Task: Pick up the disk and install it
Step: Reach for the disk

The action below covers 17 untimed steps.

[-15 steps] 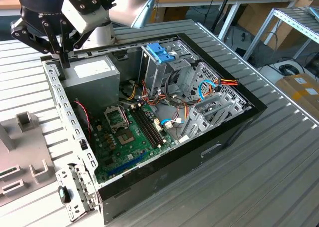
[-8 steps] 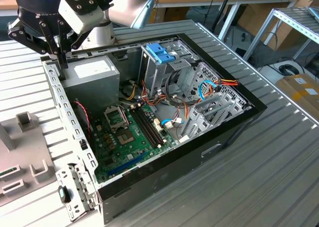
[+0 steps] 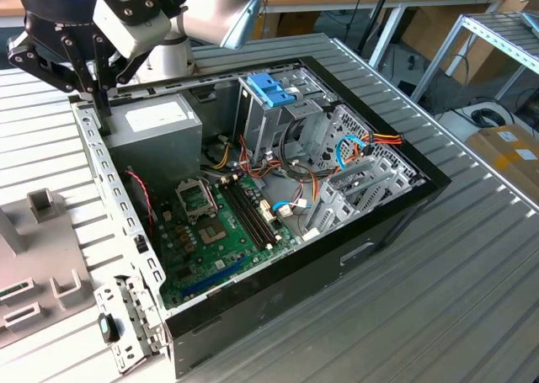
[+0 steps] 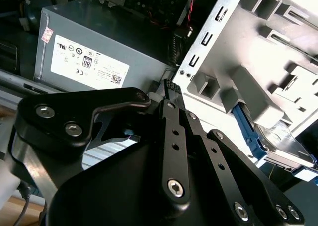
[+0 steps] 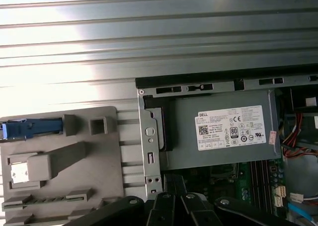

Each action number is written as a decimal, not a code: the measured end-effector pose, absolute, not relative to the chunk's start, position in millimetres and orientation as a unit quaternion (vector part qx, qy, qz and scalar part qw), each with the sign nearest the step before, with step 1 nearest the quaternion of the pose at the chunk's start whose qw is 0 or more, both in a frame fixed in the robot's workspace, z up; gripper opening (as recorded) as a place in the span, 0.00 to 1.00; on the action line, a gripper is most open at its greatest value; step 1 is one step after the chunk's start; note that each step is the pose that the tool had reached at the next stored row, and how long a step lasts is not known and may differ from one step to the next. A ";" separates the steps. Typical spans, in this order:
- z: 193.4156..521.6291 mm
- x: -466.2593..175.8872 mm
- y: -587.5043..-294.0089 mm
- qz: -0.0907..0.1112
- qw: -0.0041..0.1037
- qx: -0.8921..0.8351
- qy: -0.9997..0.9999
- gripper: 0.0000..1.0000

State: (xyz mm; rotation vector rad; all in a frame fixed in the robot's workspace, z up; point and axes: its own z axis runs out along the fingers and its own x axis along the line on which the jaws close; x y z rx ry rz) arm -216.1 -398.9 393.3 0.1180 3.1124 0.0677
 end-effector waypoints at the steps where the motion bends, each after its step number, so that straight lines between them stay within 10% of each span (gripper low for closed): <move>1: 393.3 -216.8 -398.9 0.022 0.013 0.038 0.999 0.11; 17: 393.3 -223.9 -398.9 0.022 0.013 0.038 0.999 0.11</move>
